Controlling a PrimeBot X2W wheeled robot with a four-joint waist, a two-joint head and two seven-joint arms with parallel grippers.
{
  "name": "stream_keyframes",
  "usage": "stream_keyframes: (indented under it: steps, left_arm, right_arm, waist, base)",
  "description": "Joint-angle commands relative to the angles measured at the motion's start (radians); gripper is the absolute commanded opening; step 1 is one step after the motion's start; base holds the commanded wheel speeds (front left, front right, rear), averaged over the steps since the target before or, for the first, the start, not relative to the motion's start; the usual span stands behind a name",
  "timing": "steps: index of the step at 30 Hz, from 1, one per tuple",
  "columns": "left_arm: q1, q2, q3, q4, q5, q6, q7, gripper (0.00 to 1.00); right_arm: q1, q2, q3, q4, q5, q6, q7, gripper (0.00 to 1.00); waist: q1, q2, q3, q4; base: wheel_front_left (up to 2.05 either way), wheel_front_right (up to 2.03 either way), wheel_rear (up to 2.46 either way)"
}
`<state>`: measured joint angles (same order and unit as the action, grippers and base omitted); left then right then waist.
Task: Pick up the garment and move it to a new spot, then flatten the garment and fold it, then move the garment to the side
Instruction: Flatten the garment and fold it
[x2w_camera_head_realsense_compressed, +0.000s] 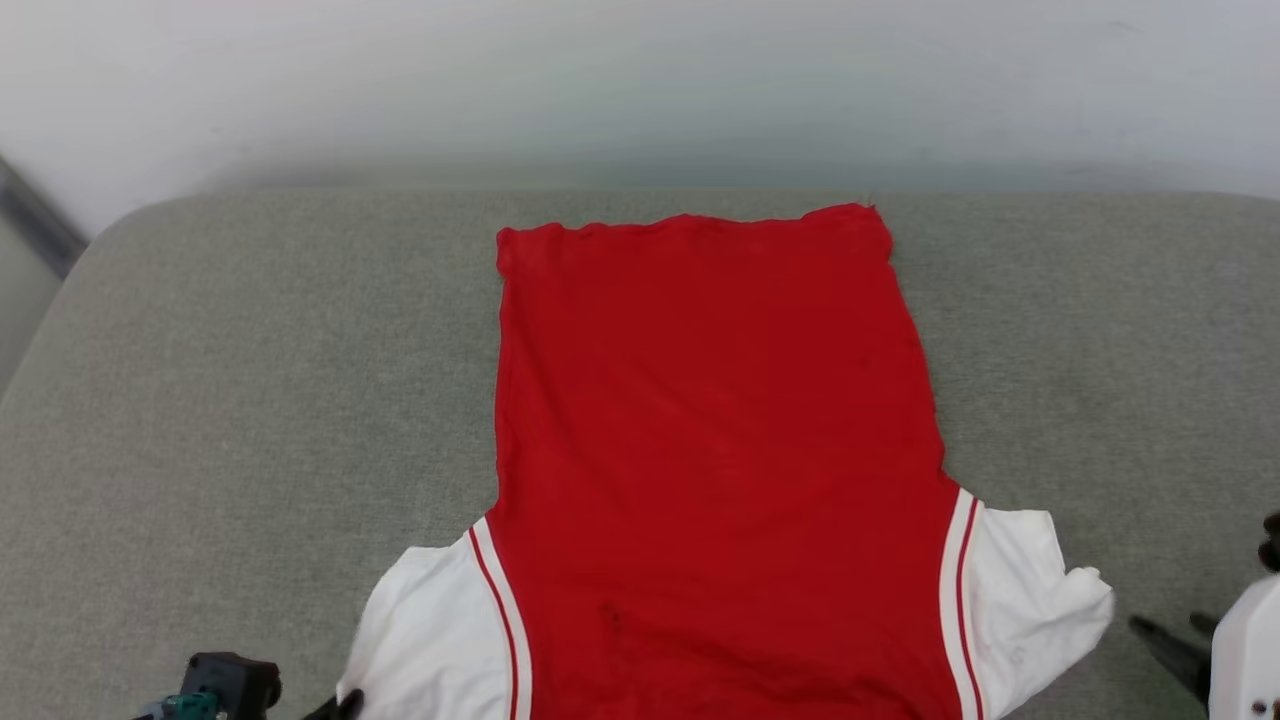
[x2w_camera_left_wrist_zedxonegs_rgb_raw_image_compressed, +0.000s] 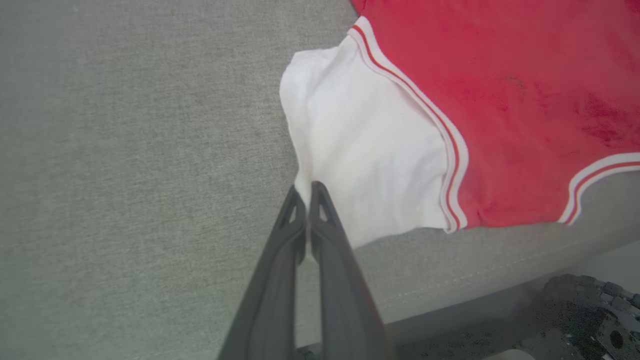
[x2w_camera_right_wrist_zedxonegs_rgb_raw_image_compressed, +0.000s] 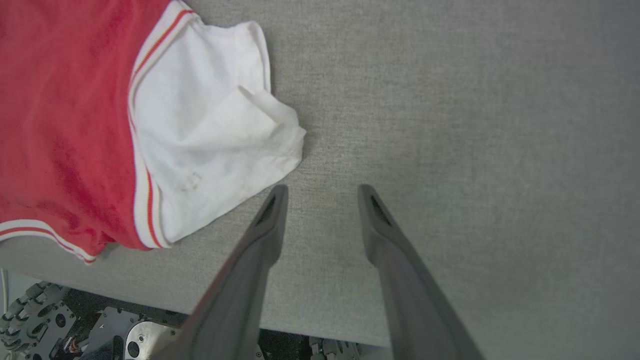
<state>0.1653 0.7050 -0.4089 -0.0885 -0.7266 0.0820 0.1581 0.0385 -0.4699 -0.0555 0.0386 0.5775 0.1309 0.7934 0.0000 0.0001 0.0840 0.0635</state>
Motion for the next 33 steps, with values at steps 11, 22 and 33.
stream_keyframes:
  steps: [11, 22, 33]
  left_arm:
    - [-0.018, 0.019, -0.030, -0.218, 0.025, 0.005, 0.049, 0.00]
    - [-0.158, -0.021, -0.106, -0.294, 0.108, -0.046, 0.075, 0.00]
    - [-0.241, -0.076, -0.148, -0.299, 0.145, -0.073, 0.051, 0.00]
  right_arm:
    - [-0.320, -0.008, -0.051, -0.090, 0.008, 0.000, 0.101, 1.00]
    - [-0.831, -0.040, -0.041, 0.028, -0.125, 0.000, 0.333, 1.00]
    - [-1.090, -0.051, -0.073, 0.219, -0.305, 0.000, 0.431, 1.00]
  waist:
    - [0.0000, -0.0001, 0.199, 0.120]
    - [0.0000, -0.0001, 0.455, 0.293]
    - [0.0000, -0.0001, 0.554, 0.431]
  base:
    - [0.00, 0.00, 0.00]
    - [0.00, 0.00, 0.00]
    - [0.00, 0.00, 0.00]
